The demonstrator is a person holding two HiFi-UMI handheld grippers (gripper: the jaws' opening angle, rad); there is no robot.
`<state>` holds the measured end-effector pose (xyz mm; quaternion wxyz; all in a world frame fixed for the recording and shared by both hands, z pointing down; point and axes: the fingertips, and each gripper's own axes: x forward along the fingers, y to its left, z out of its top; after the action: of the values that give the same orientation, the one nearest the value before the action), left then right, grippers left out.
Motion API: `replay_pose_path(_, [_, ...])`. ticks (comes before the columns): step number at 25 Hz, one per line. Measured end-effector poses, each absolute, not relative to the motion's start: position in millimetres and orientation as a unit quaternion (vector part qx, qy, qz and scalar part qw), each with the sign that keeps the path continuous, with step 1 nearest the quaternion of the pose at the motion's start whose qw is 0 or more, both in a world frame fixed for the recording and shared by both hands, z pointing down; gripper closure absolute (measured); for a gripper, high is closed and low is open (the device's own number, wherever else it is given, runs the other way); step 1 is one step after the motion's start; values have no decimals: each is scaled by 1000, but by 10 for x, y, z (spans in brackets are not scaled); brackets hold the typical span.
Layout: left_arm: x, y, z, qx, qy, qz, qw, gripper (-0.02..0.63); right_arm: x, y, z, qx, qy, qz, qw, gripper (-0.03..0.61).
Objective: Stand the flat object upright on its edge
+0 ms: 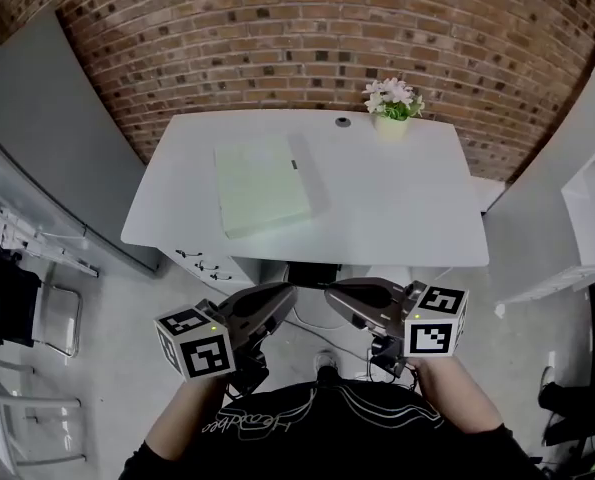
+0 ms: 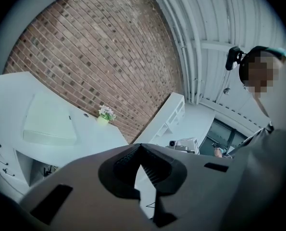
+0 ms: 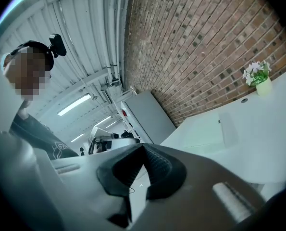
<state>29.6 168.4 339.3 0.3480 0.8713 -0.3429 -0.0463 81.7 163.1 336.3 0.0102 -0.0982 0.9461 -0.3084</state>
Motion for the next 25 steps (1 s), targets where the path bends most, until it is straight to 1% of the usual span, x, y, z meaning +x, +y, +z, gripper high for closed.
replay_pose_path(7, [419,1202,3275,867,-368,-56,331,612,966,1148,3276,-71,957,-282,4,574])
replay_pose_path(11, [393,1113,3253,864,-378,-62,327,612,989,987,3263,-70,954,-290,15,574])
replay_pose_path(15, [326,1016,3306,855,-390,-67,334,612,965,897,3385,-73,954,-291,-4,572])
replay_pose_path(25, [81,553,3523,842,-393,-74,361,612,868,444,3630,-96,945,-311,-19,572])
